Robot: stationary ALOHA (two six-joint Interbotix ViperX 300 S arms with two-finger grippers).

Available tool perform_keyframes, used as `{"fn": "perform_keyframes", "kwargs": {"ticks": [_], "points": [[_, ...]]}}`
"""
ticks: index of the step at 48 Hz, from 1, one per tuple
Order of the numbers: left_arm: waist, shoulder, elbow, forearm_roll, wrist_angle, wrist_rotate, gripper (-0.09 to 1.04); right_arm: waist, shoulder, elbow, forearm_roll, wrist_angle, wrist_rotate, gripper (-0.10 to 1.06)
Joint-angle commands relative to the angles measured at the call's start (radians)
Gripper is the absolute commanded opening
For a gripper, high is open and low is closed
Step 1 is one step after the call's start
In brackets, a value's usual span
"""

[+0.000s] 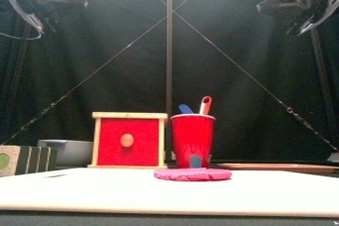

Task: Get the cutter from the drawer then cut the dough then place the extra dough in the bowl
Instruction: Open the drawer

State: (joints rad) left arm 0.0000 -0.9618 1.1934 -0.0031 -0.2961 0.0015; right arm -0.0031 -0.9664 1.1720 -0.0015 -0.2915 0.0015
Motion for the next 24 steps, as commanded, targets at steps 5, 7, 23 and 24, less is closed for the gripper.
{"fn": "perform_keyframes", "kwargs": {"ticks": [5, 7, 23, 24], "points": [[-0.005, 0.112, -0.054, -0.063, -0.029, -0.006, -0.02, 0.000, 0.106, -0.058, 0.002, -0.015, 0.008, 0.03], [-0.005, 0.129, -0.058, -0.074, -0.043, -0.006, -0.02, -0.002, 0.155, -0.089, -0.002, -0.017, 0.008, 0.04], [-0.026, 0.250, -0.046, -0.244, -0.216, -0.018, -0.01, -0.146, 0.657, -0.466, -0.032, -0.017, 0.006, 0.04], [-0.032, 0.252, -0.043, -0.262, -0.225, -0.020, -0.01, -0.156, 0.681, -0.485, -0.032, -0.015, 0.006, 0.04]]}}
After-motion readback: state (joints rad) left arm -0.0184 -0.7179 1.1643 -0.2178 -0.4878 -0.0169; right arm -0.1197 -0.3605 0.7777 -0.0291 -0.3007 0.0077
